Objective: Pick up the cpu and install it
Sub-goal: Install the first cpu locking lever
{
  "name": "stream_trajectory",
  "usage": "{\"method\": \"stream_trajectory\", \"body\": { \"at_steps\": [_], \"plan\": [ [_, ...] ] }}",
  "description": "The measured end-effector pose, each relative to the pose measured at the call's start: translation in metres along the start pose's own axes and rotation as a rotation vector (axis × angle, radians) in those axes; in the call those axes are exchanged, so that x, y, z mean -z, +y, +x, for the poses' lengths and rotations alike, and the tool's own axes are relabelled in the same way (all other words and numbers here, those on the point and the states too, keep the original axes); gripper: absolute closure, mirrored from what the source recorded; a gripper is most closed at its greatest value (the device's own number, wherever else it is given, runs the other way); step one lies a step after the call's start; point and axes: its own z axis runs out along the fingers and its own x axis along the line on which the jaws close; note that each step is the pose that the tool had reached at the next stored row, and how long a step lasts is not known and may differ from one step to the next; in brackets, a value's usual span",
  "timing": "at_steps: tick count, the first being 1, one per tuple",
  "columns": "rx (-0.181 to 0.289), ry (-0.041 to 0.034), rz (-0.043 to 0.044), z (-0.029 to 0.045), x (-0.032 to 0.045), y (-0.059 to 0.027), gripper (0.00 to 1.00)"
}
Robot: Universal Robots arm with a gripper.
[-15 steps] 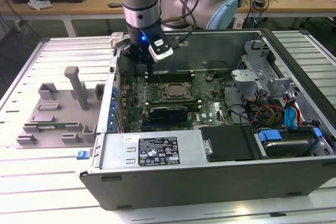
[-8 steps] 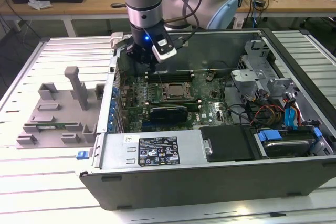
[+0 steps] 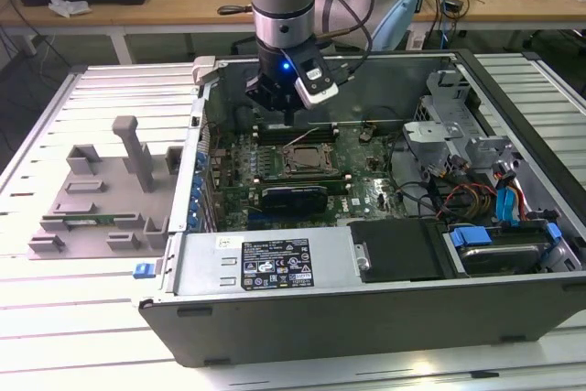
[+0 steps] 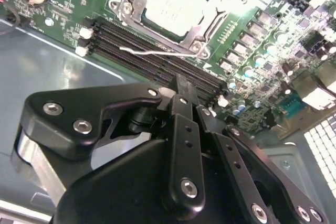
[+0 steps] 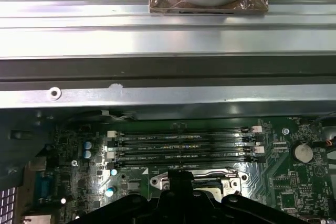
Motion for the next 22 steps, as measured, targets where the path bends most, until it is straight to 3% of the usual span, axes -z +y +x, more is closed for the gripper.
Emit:
{"method": "stream_trajectory", "body": {
  "at_steps": [4,6,9,14,19,21,22],
  "plan": [
    [0.0,-0.0003,-0.0003,-0.0001,-0.0006,-0.0005,0.89],
    [0.002,-0.0138,-0.0006,0.0001,-0.0029,-0.0013,0.89],
    [0.004,-0.0259,-0.0012,0.0001,-0.0054,-0.0023,0.89],
    [-0.001,-0.0271,-0.001,0.0002,-0.006,-0.0024,0.89],
    [-0.044,-0.046,0.0011,0.0003,-0.0082,-0.0028,0.89],
    [-0.113,-0.0603,0.0052,0.0003,-0.0123,-0.0037,0.89],
    [-0.123,-0.0624,0.005,-0.0001,-0.0135,-0.0039,0.89]
  ]
}}
